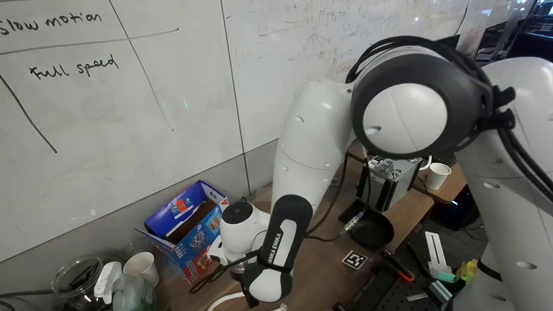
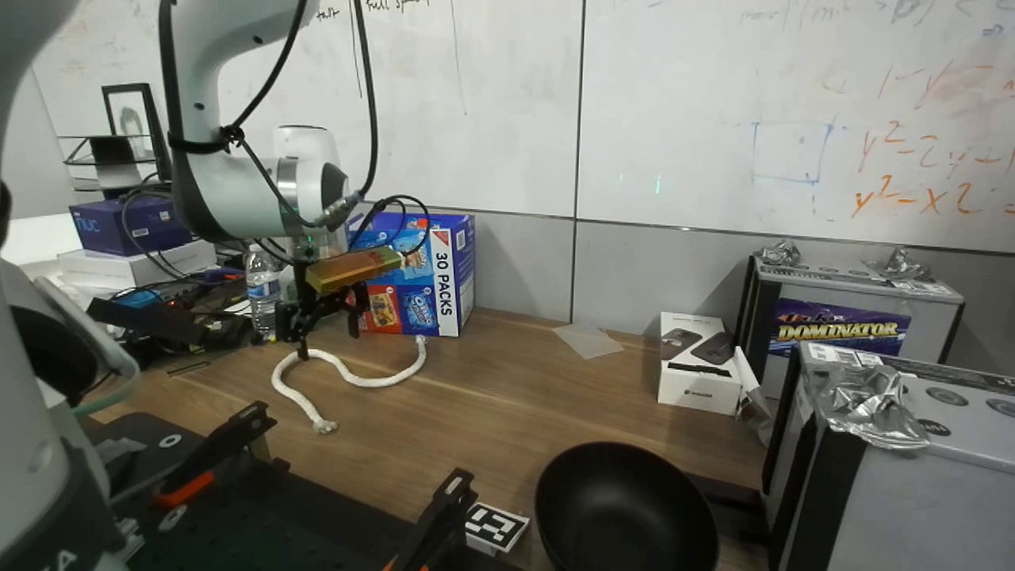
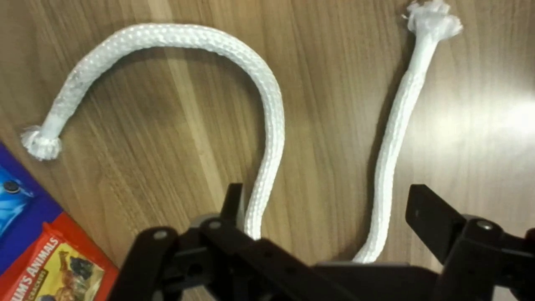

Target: Pick up the rope from the table, put it in the box and move the box to the right

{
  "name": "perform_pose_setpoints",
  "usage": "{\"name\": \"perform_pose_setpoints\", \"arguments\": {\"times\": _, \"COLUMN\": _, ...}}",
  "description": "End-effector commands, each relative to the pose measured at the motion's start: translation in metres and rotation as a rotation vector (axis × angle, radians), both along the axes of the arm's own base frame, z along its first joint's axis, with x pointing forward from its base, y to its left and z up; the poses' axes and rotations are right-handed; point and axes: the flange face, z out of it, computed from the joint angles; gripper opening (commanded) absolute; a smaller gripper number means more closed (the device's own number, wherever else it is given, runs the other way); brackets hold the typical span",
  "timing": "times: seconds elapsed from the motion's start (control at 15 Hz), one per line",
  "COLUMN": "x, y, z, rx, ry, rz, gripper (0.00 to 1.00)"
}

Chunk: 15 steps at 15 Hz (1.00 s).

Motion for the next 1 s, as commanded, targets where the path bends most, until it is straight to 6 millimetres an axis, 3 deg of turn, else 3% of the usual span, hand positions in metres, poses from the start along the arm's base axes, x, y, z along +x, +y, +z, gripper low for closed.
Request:
{"name": "perform_pose_setpoints", "arguments": {"times": 0.0, "x": 0.019, "y": 0.016, "z": -0.026, "rx": -0.022, "ry": -0.026, "rz": -0.054, "gripper": 1.00}}
{"name": "perform_pose_setpoints", "arguments": {"times": 0.6, "x": 0.035, "y": 0.028, "z": -0.063, "rx": -0.039, "ry": -0.018, "rz": -0.138, "gripper": 1.00}}
{"name": "perform_pose_setpoints", "arguments": {"times": 0.93, "x": 0.040, "y": 0.030, "z": -0.070, "rx": -0.043, "ry": -0.020, "rz": -0.154, "gripper": 1.00}}
